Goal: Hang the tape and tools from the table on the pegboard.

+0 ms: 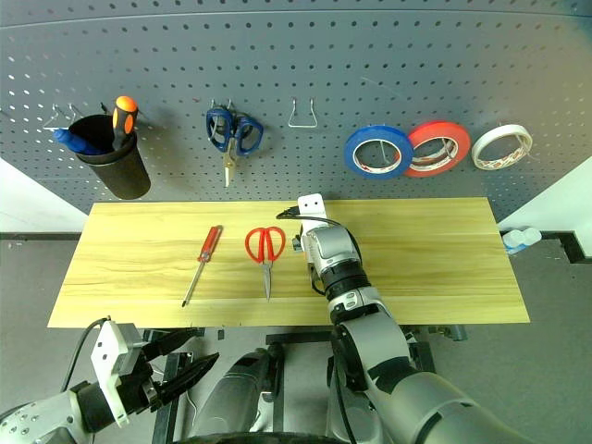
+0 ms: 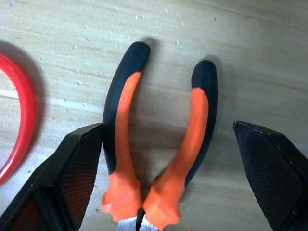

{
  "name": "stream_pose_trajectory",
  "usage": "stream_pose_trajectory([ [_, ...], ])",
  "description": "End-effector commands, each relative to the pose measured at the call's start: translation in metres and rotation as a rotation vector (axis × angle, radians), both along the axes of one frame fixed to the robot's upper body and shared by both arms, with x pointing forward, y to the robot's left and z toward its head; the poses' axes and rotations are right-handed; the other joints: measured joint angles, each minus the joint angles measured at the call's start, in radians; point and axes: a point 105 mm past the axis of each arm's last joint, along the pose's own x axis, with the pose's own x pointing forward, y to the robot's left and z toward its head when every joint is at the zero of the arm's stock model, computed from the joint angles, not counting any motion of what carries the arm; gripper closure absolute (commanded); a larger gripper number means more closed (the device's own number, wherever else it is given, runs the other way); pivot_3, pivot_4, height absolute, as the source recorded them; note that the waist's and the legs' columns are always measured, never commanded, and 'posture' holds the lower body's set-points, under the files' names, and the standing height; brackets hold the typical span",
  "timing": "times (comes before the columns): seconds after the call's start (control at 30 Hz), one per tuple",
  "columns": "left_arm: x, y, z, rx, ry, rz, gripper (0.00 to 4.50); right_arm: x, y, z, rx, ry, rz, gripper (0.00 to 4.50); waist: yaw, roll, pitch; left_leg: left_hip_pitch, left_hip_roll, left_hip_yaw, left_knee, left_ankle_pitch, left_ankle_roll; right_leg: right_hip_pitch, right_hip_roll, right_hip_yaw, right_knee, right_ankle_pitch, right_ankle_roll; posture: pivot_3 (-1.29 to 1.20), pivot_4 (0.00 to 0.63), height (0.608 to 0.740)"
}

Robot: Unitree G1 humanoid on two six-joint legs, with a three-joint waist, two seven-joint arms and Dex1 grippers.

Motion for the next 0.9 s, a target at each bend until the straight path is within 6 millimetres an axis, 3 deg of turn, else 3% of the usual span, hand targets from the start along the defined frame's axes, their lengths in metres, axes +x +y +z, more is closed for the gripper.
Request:
stream_pose_trajectory([
  [0.03,0.000,-0.004,0.003,-0.006,-0.024,-0.011,0.99,-0.006,0.021,0.011,0.043,0.001,0.023,0.02,-0.004,0.000,0.000,0.000,0.000,0.000,0.000,0.000,0.000,0.000,0.000,0.000,0.000,0.000,0.000,-0.04,0.301,0.680],
  [0.9,0.000,-0.012,0.000,-0.023,-0.025,-0.021,0.99,-0.024,0.038,0.013,0.078,0.075,0.008,0.02,-0.022,0.000,0.000,0.000,0.000,0.001,0.001,0.000,0.000,-0.001,0.000,0.001,0.002,0.000,0.000,-0.09,0.313,0.680],
])
